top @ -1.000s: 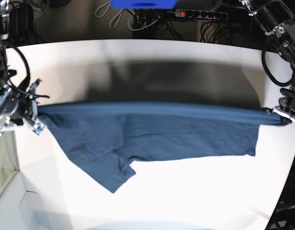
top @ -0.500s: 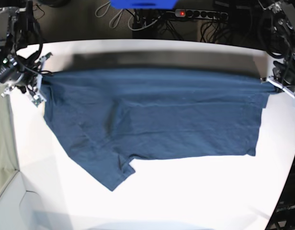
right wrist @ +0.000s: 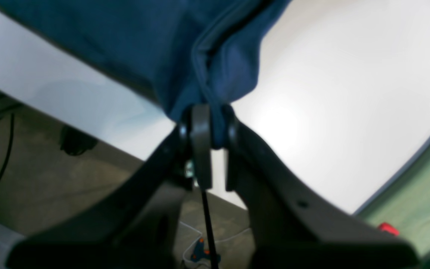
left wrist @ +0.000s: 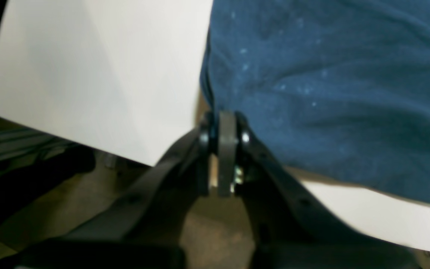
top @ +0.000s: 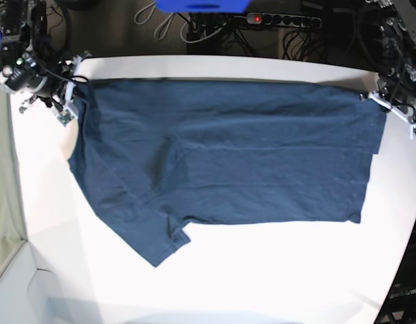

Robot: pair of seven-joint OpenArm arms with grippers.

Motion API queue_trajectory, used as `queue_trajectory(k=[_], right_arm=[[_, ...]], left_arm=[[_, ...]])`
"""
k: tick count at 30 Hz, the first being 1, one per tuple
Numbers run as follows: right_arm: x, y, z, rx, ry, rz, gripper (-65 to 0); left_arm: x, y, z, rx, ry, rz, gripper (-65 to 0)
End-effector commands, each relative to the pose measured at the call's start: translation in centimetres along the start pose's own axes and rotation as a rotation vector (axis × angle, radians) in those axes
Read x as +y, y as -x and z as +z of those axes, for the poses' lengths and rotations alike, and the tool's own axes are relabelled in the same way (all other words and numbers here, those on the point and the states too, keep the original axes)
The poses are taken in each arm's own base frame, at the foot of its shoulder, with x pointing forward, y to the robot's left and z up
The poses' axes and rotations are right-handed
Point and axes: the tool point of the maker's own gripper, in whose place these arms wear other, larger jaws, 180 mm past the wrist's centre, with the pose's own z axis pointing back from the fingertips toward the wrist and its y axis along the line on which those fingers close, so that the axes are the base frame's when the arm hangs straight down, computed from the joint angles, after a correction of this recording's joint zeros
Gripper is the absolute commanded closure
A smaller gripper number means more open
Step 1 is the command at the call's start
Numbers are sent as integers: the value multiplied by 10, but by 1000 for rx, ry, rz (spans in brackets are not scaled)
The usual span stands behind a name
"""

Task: Layout the t-shirt on the table in an organized manner, then fold the t-shirt properly
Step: 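Lay the shirt flat with both grippers and release the edge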

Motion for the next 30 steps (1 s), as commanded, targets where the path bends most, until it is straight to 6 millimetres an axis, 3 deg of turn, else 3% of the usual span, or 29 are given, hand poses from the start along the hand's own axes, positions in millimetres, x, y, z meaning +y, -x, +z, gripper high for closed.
queue_trajectory(k=[1,11,19,30], right_arm=[[-5,-1,5,-10,16,17,0],[-5,4,5,4,16,19,0],[-17,22,1,126,152,52,0],[-9,21,-5,124,181,49,0]], left_arm=[[8,-7,2,-20,-18,-9,-1],[10,-1,-2,3,-17,2,-1],[15,-2,-2,6,-28,-6,-1],[16,4,-2,19,-31,-9,-1]])
